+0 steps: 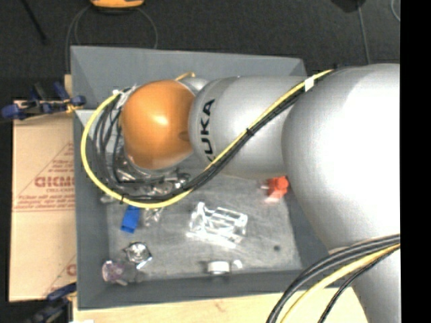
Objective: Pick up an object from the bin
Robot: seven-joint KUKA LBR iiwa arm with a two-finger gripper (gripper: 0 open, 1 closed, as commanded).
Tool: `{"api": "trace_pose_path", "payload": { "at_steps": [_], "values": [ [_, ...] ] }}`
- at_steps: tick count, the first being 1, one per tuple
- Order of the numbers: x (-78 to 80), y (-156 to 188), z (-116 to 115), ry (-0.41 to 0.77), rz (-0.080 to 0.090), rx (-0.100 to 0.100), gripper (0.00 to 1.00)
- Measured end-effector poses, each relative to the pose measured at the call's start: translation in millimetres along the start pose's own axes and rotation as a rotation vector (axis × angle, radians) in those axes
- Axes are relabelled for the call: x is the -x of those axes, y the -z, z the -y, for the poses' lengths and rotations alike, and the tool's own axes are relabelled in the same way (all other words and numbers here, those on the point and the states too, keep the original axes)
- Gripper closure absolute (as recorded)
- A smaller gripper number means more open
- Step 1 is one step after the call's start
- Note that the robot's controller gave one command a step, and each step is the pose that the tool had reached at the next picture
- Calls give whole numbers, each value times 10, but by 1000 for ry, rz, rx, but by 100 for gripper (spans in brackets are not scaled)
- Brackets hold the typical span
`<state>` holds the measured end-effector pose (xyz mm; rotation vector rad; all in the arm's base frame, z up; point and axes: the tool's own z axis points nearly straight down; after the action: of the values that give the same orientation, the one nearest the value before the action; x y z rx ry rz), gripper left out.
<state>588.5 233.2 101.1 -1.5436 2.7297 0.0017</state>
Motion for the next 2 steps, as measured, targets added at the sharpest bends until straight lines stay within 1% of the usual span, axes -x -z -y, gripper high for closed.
{"api": "trace_pose_path", "payload": {
  "at_steps": [1, 2],
  "values": [
    [-162, -251, 155, 199, 1, -2, 0],
    [-144, -226, 169, 191, 4, -1, 0]
  ]
}}
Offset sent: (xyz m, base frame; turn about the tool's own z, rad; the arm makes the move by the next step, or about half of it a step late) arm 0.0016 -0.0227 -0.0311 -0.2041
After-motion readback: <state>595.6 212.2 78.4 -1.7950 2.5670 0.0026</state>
